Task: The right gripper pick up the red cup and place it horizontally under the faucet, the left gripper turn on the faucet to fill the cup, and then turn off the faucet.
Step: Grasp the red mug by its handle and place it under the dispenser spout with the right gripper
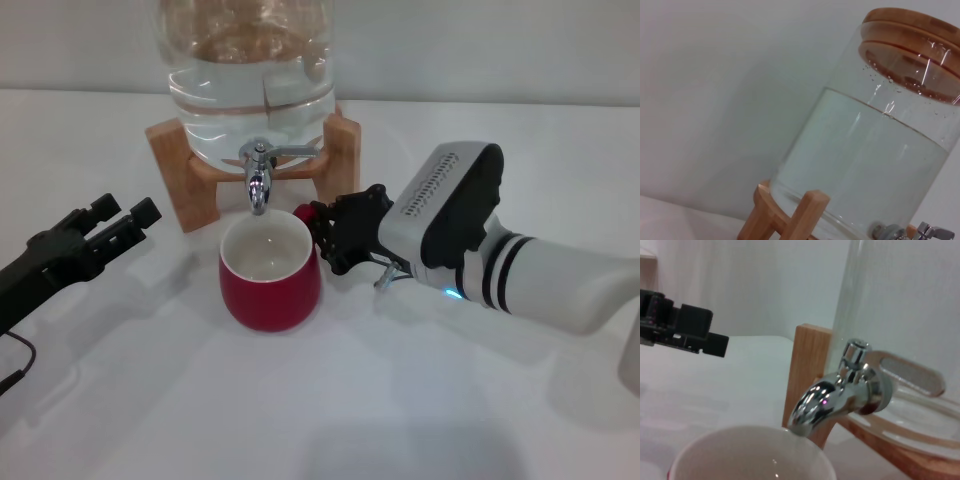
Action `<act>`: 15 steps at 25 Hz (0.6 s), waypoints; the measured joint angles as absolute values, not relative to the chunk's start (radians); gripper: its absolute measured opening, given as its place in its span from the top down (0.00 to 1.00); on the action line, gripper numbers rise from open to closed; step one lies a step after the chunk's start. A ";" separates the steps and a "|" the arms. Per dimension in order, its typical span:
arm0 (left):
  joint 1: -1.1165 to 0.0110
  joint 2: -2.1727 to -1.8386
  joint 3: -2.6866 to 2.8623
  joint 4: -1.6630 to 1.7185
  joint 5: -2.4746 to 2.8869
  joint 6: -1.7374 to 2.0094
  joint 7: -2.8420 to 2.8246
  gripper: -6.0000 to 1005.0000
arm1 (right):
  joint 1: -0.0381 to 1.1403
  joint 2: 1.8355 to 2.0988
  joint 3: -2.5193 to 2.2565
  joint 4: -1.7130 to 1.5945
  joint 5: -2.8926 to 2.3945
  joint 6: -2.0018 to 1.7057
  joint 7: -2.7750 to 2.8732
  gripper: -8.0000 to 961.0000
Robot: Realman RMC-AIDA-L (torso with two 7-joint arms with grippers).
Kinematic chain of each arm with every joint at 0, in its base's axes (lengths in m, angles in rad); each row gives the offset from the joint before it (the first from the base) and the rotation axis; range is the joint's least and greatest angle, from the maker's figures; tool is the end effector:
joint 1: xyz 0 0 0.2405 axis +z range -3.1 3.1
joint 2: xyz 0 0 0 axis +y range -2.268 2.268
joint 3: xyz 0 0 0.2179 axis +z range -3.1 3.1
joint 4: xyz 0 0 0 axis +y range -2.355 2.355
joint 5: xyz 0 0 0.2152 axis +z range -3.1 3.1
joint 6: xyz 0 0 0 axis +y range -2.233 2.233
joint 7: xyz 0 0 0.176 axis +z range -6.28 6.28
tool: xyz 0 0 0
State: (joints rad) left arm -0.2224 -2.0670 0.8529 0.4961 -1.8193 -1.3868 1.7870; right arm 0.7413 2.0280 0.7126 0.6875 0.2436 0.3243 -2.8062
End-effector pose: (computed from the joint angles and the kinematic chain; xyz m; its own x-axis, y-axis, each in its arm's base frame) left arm -0.2948 0.2996 0.0215 0.3463 0.3573 0.8674 0.8530 -0.5048 -0.1326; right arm 0.1170 0.3732 -0.1560 0.9332 -0.0663 -0.3533 -0.2620 -0.7983 -0.5422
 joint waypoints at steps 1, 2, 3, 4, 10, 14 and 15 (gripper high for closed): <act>-0.222 -2.067 0.853 0.496 -1.819 -1.387 1.787 0.11 | 0.748 2.028 0.711 0.684 0.252 0.321 -2.807 0.91; -0.222 -2.067 0.853 0.496 -1.819 -1.387 1.787 0.11 | 0.755 2.028 0.709 0.680 0.262 0.317 -2.807 0.91; -0.222 -2.067 0.853 0.496 -1.819 -1.387 1.787 0.11 | 0.761 2.028 0.707 0.676 0.272 0.312 -2.808 0.91; -0.222 -2.067 0.853 0.496 -1.819 -1.387 1.787 0.11 | 0.766 2.028 0.706 0.673 0.282 0.306 -2.809 0.91; -0.221 -2.068 0.853 0.496 -1.819 -1.387 1.787 0.11 | 0.782 2.028 0.701 0.660 0.320 0.276 -2.818 0.91; -0.221 -2.072 0.853 0.497 -1.819 -1.387 1.787 0.11 | 0.787 2.028 0.701 0.660 0.322 0.253 -2.818 0.91; -0.221 -2.072 0.853 0.497 -1.819 -1.387 1.787 0.11 | 0.788 2.028 0.698 0.660 0.322 0.251 -2.818 0.91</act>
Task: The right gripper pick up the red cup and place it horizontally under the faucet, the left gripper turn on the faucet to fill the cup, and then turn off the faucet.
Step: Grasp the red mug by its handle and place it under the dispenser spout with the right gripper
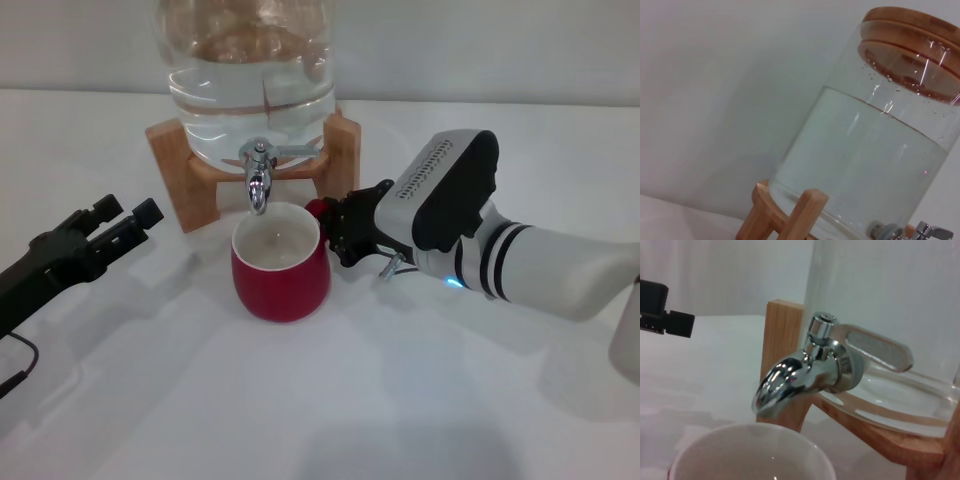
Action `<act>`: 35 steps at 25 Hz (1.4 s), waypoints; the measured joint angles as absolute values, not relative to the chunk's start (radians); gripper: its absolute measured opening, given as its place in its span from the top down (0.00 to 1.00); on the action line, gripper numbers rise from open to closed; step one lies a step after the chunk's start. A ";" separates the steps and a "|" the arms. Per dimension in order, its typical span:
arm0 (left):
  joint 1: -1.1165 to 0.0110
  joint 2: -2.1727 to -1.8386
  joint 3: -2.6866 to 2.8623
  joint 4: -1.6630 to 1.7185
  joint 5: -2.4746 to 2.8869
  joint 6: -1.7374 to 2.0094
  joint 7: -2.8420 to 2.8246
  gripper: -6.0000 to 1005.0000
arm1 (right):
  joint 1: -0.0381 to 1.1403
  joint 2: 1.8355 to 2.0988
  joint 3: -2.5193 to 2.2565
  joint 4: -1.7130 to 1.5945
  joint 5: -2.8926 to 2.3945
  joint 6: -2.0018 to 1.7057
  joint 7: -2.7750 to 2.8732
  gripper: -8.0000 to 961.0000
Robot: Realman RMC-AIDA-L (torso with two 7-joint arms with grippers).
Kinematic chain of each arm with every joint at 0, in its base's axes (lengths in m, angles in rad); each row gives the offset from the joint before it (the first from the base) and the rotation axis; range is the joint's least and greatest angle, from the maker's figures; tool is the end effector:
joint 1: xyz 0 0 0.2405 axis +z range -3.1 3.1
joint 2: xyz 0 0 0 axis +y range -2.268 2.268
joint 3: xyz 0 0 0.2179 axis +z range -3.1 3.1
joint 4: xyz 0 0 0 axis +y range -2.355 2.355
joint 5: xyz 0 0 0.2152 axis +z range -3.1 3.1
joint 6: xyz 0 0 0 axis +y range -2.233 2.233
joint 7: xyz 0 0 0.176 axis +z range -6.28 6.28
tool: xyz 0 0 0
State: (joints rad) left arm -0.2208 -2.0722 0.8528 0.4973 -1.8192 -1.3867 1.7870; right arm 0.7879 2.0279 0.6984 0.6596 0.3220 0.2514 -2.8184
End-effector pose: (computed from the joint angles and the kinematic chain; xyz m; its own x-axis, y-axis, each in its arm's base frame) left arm -0.2940 0.2990 0.0199 0.3422 0.3581 0.8687 0.8540 -0.5041 -0.1287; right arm 0.1231 0.3841 -0.1559 0.9422 -0.1192 -0.3130 -0.2852 -0.7754 -0.5634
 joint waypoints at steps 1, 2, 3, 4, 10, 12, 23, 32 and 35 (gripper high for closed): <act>-0.221 -2.072 0.853 0.498 -1.819 -1.387 1.787 0.11 | 0.788 2.028 0.696 0.660 0.322 0.251 -2.818 0.91; -0.221 -2.072 0.853 0.498 -1.819 -1.387 1.787 0.11 | 0.789 2.028 0.693 0.660 0.322 0.249 -2.818 0.91; -0.221 -2.073 0.853 0.498 -1.819 -1.387 1.787 0.11 | 0.789 2.028 0.691 0.660 0.322 0.246 -2.818 0.91; -0.221 -2.073 0.853 0.498 -1.819 -1.387 1.787 0.11 | 0.790 2.028 0.690 0.660 0.322 0.243 -2.818 0.91; -0.221 -2.074 0.851 0.497 -1.819 -1.387 1.787 0.11 | 0.793 2.028 0.687 0.656 0.323 0.240 -2.824 0.91; -0.221 -2.074 0.851 0.497 -1.819 -1.387 1.787 0.11 | 0.793 2.028 0.686 0.654 0.323 0.245 -2.830 0.91; -0.221 -2.076 0.851 0.495 -1.819 -1.388 1.787 0.11 | 0.792 2.028 0.672 0.648 0.323 0.268 -2.833 0.91; -0.221 -2.075 0.851 0.495 -1.820 -1.390 1.787 0.11 | 0.794 2.028 0.681 0.637 0.335 0.270 -2.833 0.91; -0.221 -2.075 0.851 0.494 -1.821 -1.391 1.787 0.11 | 0.795 2.028 0.675 0.637 0.343 0.292 -2.834 0.91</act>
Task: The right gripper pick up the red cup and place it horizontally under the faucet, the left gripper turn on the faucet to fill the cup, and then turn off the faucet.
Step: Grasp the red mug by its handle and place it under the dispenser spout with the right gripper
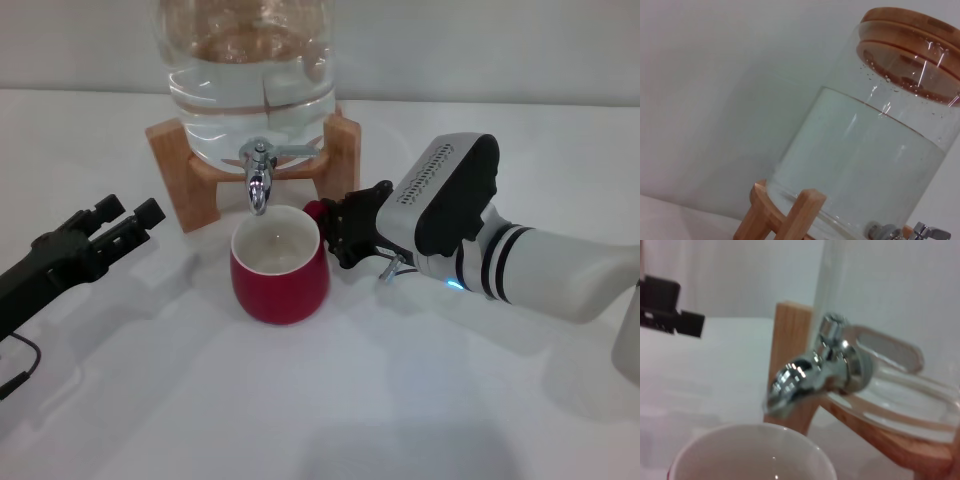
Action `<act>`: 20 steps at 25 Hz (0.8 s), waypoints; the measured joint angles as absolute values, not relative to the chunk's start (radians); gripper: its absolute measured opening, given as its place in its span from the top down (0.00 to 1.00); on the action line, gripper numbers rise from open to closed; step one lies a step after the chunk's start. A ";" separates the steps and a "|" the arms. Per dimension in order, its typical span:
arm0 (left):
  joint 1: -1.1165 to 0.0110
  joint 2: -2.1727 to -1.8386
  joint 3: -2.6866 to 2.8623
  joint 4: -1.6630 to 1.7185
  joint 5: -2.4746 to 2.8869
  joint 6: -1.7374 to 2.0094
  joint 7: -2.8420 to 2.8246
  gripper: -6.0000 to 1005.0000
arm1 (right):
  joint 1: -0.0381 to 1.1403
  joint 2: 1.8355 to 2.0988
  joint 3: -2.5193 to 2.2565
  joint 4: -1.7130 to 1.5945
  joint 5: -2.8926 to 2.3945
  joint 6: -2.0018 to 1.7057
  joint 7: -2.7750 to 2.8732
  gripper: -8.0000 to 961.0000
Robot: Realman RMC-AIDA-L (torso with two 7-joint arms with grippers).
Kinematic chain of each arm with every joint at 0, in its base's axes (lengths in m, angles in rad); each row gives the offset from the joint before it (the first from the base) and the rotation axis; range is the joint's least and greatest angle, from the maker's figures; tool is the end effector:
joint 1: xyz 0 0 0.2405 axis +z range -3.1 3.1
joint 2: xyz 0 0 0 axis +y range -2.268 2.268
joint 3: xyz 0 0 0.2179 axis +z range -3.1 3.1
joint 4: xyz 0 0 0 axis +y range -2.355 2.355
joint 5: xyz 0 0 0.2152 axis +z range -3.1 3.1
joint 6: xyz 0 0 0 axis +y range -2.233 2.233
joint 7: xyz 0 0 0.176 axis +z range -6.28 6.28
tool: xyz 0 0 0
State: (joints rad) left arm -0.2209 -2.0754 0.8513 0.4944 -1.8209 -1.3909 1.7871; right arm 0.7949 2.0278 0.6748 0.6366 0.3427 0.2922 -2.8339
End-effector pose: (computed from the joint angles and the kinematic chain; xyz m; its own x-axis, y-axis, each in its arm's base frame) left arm -0.2931 0.2984 0.0188 0.3358 0.3578 0.8713 0.8545 -0.5049 -0.1220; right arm 0.1237 0.3828 -0.1565 0.9441 -0.0957 -0.3154 -0.2666 -0.7844 -0.5600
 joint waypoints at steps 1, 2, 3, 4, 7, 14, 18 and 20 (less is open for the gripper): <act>-0.221 -2.075 0.851 0.494 -1.821 -1.391 1.787 0.11 | 0.795 2.028 0.673 0.637 0.343 0.301 -2.834 0.91; -0.221 -2.075 0.851 0.494 -1.821 -1.391 1.787 0.11 | 0.795 2.028 0.672 0.637 0.343 0.306 -2.834 0.91; -0.221 -2.075 0.851 0.494 -1.821 -1.391 1.787 0.11 | 0.795 2.028 0.669 0.638 0.343 0.310 -2.834 0.91; -0.221 -2.075 0.851 0.494 -1.821 -1.391 1.787 0.11 | 0.795 2.028 0.668 0.638 0.343 0.310 -2.834 0.91; -0.220 -2.075 0.851 0.494 -1.821 -1.391 1.787 0.11 | 0.795 2.028 0.666 0.642 0.345 0.308 -2.834 0.91; -0.214 -2.075 0.851 0.498 -1.821 -1.391 1.787 0.11 | 0.808 2.028 0.659 0.645 0.346 0.305 -2.834 0.91; -0.210 -2.075 0.849 0.498 -1.821 -1.398 1.787 0.11 | 0.814 2.028 0.642 0.642 0.346 0.309 -2.833 0.91; -0.210 -2.075 0.846 0.498 -1.821 -1.401 1.787 0.11 | 0.816 2.028 0.636 0.642 0.347 0.308 -2.833 0.91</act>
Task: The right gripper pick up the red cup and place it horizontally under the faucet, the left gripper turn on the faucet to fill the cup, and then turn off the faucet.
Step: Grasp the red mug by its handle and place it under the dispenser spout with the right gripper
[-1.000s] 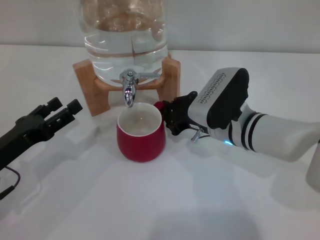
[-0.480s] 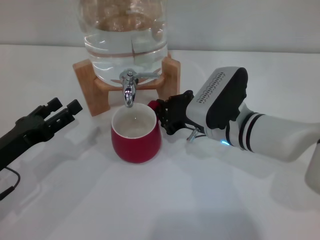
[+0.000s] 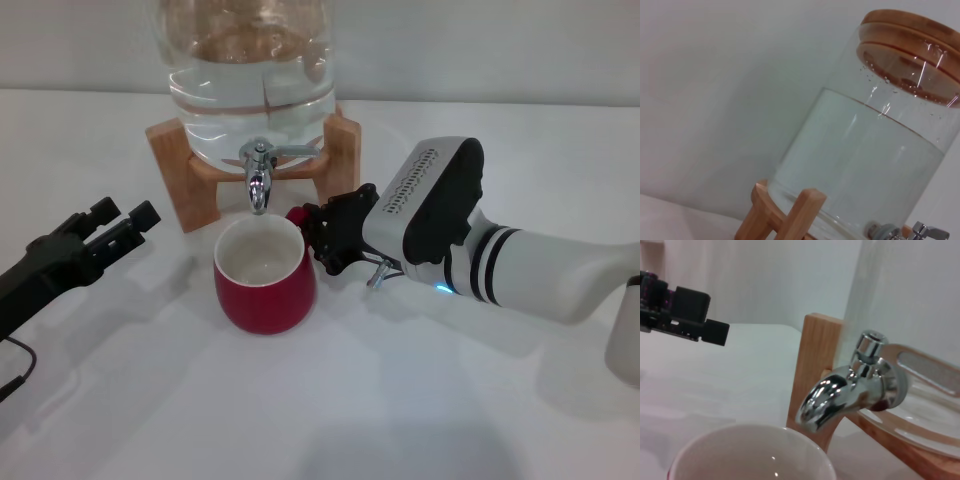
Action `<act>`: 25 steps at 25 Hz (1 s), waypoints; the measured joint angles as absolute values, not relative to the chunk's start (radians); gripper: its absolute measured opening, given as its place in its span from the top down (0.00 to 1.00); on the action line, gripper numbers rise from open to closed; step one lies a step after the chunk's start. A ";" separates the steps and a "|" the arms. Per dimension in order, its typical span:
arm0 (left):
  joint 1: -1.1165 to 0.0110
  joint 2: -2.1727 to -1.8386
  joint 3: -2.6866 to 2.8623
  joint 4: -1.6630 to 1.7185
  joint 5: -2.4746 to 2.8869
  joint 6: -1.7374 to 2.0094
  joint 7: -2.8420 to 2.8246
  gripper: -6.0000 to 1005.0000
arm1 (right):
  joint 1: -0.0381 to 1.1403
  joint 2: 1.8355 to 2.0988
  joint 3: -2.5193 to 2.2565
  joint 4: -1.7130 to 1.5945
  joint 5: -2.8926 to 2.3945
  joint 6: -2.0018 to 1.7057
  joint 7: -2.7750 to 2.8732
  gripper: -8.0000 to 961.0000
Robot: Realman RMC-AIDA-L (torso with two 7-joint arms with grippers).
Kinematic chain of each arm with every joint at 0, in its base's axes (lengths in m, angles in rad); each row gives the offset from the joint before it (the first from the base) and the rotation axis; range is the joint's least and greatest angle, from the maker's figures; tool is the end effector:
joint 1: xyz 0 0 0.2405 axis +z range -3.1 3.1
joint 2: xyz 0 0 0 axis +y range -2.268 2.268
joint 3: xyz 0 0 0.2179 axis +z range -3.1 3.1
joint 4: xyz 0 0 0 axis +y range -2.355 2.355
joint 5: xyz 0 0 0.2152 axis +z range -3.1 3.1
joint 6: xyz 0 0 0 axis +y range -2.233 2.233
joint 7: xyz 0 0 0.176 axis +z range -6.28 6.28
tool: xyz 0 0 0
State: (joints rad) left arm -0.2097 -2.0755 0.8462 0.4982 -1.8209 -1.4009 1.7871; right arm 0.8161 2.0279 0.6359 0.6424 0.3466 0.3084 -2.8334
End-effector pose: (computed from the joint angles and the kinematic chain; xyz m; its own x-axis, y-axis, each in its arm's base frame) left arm -0.2949 0.2951 0.0206 0.3319 0.3544 0.8742 0.8561 -0.5023 -0.1214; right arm 0.1143 0.3766 -0.1627 0.9495 -0.0586 -0.3082 -0.2252 -0.8112 -0.5397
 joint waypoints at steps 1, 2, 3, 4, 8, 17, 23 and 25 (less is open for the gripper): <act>-0.209 -2.075 0.846 0.498 -1.821 -1.402 1.787 0.11 | 0.817 2.028 0.635 0.644 0.347 0.307 -2.833 0.91; -0.209 -2.075 0.846 0.498 -1.821 -1.403 1.787 0.11 | 0.817 2.028 0.635 0.645 0.347 0.306 -2.833 0.91; -0.209 -2.075 0.846 0.497 -1.821 -1.404 1.787 0.11 | 0.817 2.028 0.635 0.645 0.347 0.306 -2.833 0.91; -0.208 -2.075 0.845 0.496 -1.821 -1.406 1.787 0.11 | 0.817 2.028 0.635 0.646 0.347 0.306 -2.833 0.91; -0.204 -2.075 0.845 0.495 -1.821 -1.415 1.787 0.11 | 0.815 2.028 0.635 0.645 0.347 0.306 -2.828 0.91; -0.199 -2.075 0.843 0.499 -1.821 -1.428 1.787 0.11 | 0.810 2.028 0.638 0.635 0.375 0.310 -2.829 0.91; -0.199 -2.075 0.844 0.499 -1.814 -1.428 1.787 0.11 | 0.812 2.028 0.641 0.635 0.401 0.313 -2.832 0.91; -0.197 -2.075 0.844 0.499 -1.814 -1.428 1.787 0.11 | 0.814 2.028 0.642 0.636 0.401 0.313 -2.832 0.91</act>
